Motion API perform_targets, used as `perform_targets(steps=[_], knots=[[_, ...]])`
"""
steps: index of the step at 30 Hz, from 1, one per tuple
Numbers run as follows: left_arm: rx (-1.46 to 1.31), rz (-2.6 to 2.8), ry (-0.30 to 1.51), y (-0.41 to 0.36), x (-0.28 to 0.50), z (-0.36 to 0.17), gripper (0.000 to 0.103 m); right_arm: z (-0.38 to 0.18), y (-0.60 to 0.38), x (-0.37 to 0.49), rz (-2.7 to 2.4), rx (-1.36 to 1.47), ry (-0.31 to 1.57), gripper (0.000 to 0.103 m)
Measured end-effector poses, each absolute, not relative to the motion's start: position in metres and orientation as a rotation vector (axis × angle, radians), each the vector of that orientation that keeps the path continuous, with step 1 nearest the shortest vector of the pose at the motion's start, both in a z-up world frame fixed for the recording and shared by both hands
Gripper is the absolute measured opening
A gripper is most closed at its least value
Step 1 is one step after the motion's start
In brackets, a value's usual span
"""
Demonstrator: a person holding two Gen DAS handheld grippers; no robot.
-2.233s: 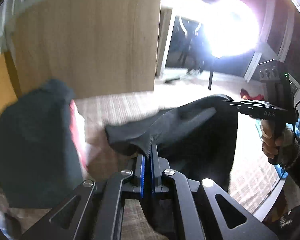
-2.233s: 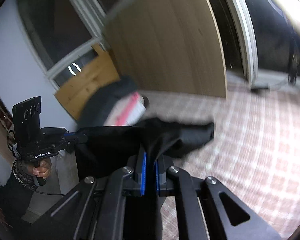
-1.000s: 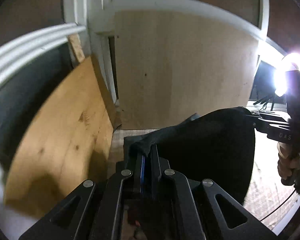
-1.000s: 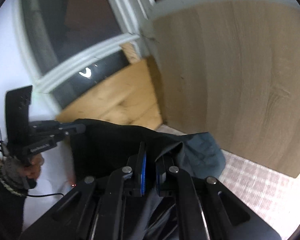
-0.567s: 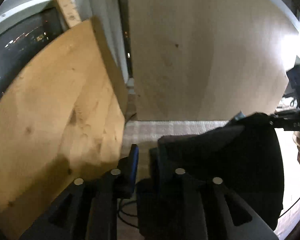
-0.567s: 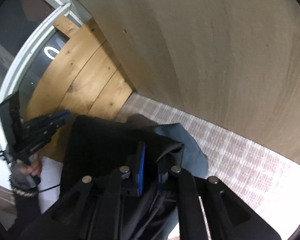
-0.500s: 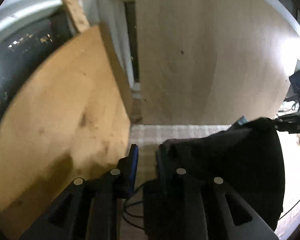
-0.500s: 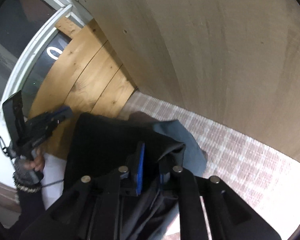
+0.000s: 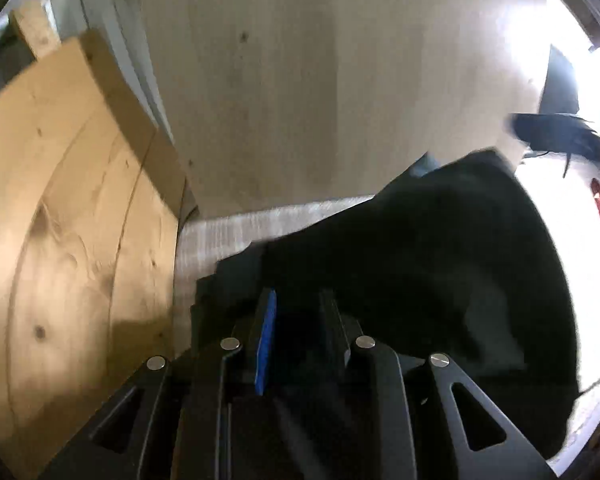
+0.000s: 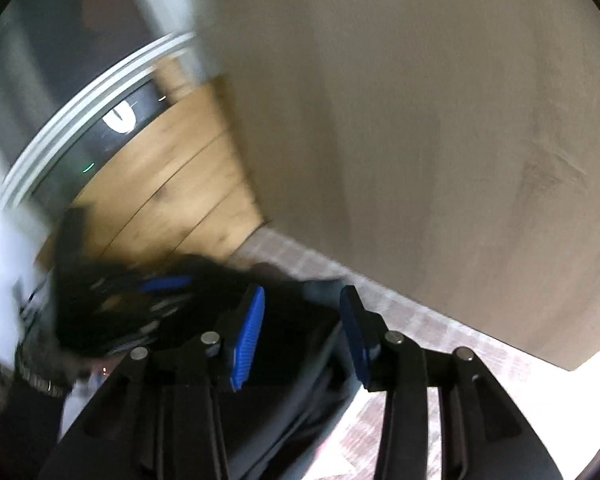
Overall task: Fold clothes
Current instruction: 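Carry the folded garment with both tools to the clothes stack by the wooden board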
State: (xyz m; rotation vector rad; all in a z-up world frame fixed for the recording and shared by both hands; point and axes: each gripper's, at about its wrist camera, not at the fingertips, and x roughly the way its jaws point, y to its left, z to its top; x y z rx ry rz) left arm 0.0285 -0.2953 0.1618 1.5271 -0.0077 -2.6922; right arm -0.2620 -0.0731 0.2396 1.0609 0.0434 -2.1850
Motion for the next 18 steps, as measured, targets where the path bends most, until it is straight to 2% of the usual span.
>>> perform_targets(steps=[2, 4, 5, 7, 8, 11, 18], knots=[[1.521, -2.688, 0.041, -0.301, 0.027, 0.159, 0.022, 0.216, -0.093, -0.254, -2.254, 1.085, 0.282, 0.038], [1.510, -2.683, 0.049, -0.305, 0.025, 0.162, 0.022, 0.193, -0.094, -0.268, -2.315, 1.189, 0.367, 0.038], [1.503, -2.680, 0.044, -0.304, 0.027, 0.165, 0.020, 0.188, -0.088, -0.276, -2.337, 1.226, 0.334, 0.038], [1.486, -2.691, 0.029, -0.301, 0.034, 0.171, 0.020, 0.202, -0.063, -0.280, -2.344, 1.174, 0.107, 0.038], [1.482, -2.694, 0.023, -0.300, 0.038, 0.174, 0.020, 0.211, -0.052, -0.276, -2.347, 1.132, 0.051, 0.038], [1.476, -2.699, 0.006, -0.292, 0.048, 0.183, 0.020, 0.222, -0.037, -0.263, -2.362, 1.077, 0.106, 0.039], [1.540, -2.728, -0.052, -0.259, 0.071, 0.183, 0.020, 0.192, -0.026, -0.253, -2.266, 1.133, 0.233, 0.039]])
